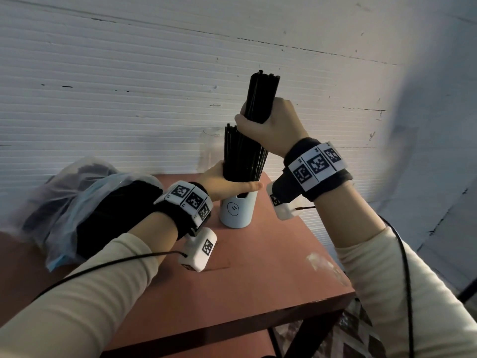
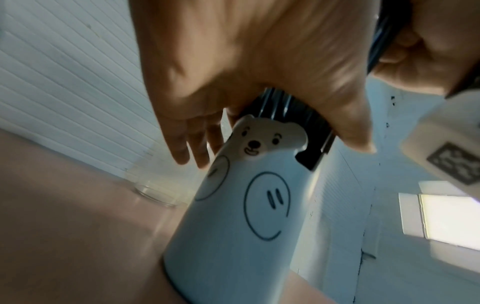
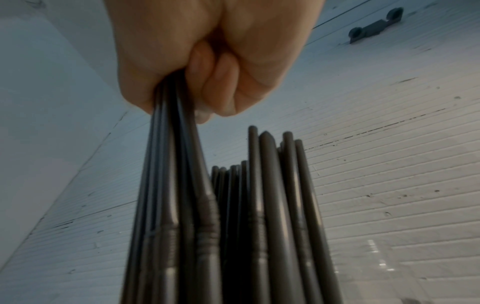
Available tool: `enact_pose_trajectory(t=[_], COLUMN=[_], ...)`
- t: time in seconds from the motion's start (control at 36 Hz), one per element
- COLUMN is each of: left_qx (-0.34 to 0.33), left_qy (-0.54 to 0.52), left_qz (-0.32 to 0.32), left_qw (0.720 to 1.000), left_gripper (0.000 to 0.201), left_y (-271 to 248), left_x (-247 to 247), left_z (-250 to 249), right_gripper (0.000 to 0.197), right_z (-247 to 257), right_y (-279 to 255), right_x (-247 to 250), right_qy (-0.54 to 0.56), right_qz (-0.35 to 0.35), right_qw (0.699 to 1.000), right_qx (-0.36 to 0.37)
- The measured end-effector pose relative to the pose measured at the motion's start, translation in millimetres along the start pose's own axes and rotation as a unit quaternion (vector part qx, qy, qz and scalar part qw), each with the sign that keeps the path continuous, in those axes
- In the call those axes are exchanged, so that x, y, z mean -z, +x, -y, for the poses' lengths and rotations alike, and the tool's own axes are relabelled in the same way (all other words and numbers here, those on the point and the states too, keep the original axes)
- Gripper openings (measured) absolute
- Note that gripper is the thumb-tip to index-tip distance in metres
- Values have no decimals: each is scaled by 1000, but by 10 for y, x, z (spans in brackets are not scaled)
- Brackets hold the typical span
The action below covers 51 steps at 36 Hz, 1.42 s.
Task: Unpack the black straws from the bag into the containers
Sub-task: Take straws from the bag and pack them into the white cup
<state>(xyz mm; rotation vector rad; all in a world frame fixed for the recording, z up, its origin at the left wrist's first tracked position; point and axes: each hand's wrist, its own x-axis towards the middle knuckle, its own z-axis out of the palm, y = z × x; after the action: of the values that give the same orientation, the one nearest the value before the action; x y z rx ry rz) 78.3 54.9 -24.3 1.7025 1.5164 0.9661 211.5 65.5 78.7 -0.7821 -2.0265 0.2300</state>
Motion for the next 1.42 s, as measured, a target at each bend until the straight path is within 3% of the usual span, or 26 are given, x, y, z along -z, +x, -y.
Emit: enact_pose_trajectory(t=[0.25, 0.31, 0.42, 0.53, 0.69, 0.75, 0.83, 0.94, 1.0, 1.11, 1.28, 1.36, 1.42], left_qx=[4, 7, 11, 33, 58, 51, 23, 23, 29, 30, 40, 45, 44], left_qy=[22, 31, 42, 34, 30, 35, 39, 42, 48, 70, 66, 73, 74], left_qz=[-34, -23, 16, 62, 36, 26, 19, -6, -3, -2, -9, -16, -16], left_qw=[999, 999, 999, 997, 997, 998, 999, 999, 998, 997, 997, 996, 996], left_gripper=[66, 61, 72, 36, 83, 86, 73, 99, 100, 95, 92, 92, 90], left_y=[-58, -76, -118, -176, -218, -247, -298, -310, -288, -249, -204, -179, -170], left_x=[-7, 1, 46, 155, 154, 112, 14, -73, -73, -47, -19, 15, 33], left_z=[17, 6, -20, -27, 44, 39, 24, 52, 53, 44, 90, 100, 113], right_gripper=[28, 26, 34, 44, 40, 42, 47, 42, 32, 45, 73, 83, 78], right_z=[-28, -38, -79, -93, -124, -134, -138, -140, -137, -121, -91, -45, -27], right_y=[-101, -122, -144, -192, -262, -279, -304, -355, -383, -451, -468, -450, -434], right_x=[14, 28, 40, 31, -8, -15, -15, -3, 23, 65, 76, 86, 90], right_qy=[25, 30, 36, 15, -41, -47, -55, -60, -39, 40, 34, 45, 38], right_qz=[-10, -12, -5, 13, 12, 4, -8, -21, -23, -51, -77, -104, -114], right_qw=[999, 999, 999, 999, 999, 998, 997, 996, 997, 996, 996, 993, 990], right_qx=[-24, -29, -34, -26, -29, -38, -49, -59, -65, -60, -30, 22, 69])
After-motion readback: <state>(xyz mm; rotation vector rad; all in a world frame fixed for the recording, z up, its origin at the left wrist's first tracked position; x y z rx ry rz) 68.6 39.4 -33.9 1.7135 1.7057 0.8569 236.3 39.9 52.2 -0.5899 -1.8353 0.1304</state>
